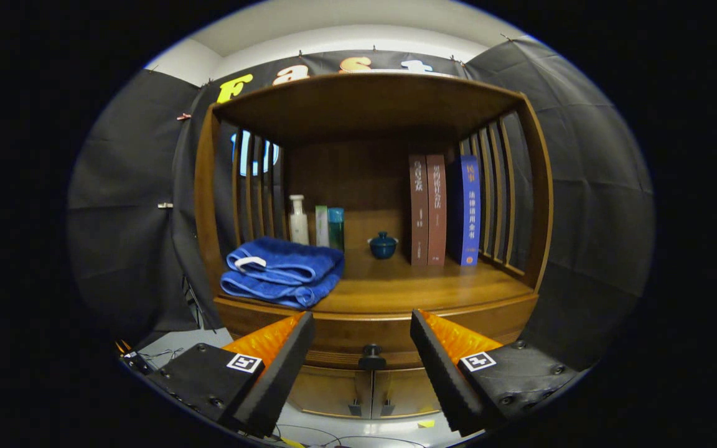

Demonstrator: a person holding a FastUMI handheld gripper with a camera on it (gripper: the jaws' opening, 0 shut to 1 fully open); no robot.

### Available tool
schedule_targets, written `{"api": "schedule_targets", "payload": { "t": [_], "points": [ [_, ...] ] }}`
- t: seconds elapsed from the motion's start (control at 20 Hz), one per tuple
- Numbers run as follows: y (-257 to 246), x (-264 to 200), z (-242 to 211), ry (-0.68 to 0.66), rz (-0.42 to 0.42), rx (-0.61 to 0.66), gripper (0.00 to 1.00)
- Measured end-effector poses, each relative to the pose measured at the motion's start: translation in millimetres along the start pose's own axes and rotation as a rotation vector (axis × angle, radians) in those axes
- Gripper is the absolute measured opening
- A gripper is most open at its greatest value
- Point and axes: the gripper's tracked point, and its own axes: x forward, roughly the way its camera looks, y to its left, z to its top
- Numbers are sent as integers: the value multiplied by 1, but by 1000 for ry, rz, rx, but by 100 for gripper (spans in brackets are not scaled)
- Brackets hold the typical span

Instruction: Pull open the drawer, take out the items inside it, and place them on the countertop above the cabinet.

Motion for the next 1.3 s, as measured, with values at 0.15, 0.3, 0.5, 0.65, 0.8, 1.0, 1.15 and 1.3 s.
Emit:
{"api": "schedule_targets", "payload": {
  "t": [0.15, 0.3, 0.5, 0.65, 0.8, 1.0, 1.15, 1.3],
  "points": [
    [-3, 24, -39, 65, -8, 23, 100],
    [-9, 49, -70, 113, -24, 25, 99],
    [-12, 70, -98, 179, -34, 5, 99],
    [-12, 77, -112, 223, -35, 19, 89],
    [-16, 85, -118, 231, -51, 37, 77],
    [-15, 84, -119, 246, -43, 17, 48],
    [-16, 83, -120, 258, -47, -22, 39],
    [-16, 84, -122, 278, -41, -29, 34]
  ]
}}
